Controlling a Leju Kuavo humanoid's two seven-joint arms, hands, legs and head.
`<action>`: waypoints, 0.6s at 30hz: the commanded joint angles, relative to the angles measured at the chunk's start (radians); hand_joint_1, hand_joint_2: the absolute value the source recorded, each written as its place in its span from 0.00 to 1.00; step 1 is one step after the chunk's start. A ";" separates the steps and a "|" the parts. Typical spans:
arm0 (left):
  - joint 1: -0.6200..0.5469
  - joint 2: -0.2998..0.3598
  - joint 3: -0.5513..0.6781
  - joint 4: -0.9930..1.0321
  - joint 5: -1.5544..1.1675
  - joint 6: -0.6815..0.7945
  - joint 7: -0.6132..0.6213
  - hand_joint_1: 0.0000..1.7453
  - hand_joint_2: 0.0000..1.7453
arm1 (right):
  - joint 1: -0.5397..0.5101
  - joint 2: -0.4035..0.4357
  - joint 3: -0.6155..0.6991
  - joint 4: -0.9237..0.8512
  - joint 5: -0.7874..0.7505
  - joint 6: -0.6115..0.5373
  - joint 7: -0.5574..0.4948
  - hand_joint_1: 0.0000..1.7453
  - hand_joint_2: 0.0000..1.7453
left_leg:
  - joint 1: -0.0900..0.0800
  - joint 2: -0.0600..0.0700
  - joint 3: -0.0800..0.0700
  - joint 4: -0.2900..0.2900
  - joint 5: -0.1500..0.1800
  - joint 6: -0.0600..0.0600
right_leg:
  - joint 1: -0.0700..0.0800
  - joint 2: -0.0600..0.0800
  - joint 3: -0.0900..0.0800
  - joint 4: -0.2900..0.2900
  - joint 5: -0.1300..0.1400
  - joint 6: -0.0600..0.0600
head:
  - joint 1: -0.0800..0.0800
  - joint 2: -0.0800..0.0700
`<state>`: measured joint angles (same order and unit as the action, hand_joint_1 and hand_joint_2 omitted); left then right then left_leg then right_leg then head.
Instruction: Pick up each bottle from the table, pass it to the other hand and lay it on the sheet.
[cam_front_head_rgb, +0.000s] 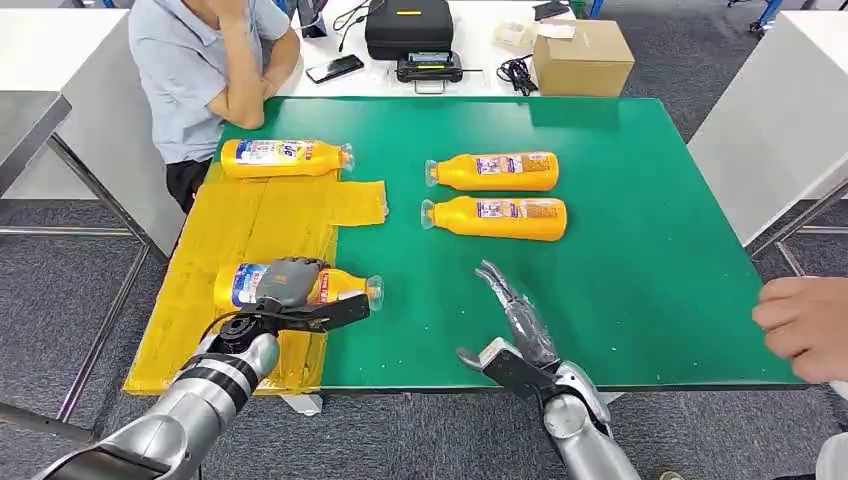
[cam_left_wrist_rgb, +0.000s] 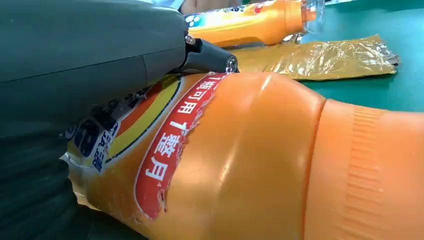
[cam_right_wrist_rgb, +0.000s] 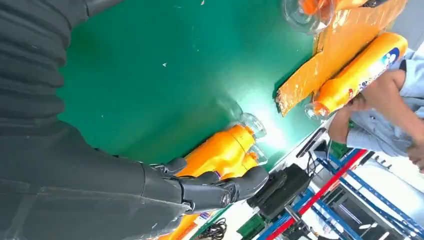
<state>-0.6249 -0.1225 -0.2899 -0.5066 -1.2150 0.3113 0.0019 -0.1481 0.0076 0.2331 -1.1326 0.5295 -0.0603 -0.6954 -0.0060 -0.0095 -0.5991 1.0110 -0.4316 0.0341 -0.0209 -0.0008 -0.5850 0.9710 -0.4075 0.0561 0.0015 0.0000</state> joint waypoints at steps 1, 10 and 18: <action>-0.015 0.004 0.030 0.103 0.009 -0.043 0.019 0.08 1.00 | -0.040 0.006 -0.012 0.059 -0.004 0.001 -0.003 0.00 1.00 | 0.000 0.002 0.002 -0.001 0.000 -0.001 | 0.000 0.002 0.001 -0.001 0.000 -0.001 | 0.000 0.000; -0.019 0.025 0.039 0.158 0.035 -0.152 0.028 0.03 1.00 | -0.064 -0.003 -0.015 0.089 -0.007 -0.012 -0.003 0.00 1.00 | 0.000 0.004 0.005 -0.002 -0.001 -0.001 | 0.000 0.003 0.005 -0.001 0.000 -0.002 | 0.000 0.000; -0.029 0.010 -0.058 0.161 -0.063 -0.202 0.082 0.00 0.00 | -0.065 -0.020 -0.017 0.102 -0.002 -0.046 -0.003 0.00 1.00 | 0.001 0.004 0.010 -0.002 0.000 -0.002 | 0.001 0.003 0.009 -0.002 0.001 -0.003 | 0.000 0.000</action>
<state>-0.6752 -0.1221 -0.2831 -0.4429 -1.2513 0.1552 0.0576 -0.1712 0.0023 0.2308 -1.1063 0.5268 -0.0935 -0.6970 -0.0061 -0.0098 -0.5917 1.0106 -0.4320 0.0339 -0.0209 -0.0009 -0.5773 0.9707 -0.4078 0.0558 0.0011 0.0000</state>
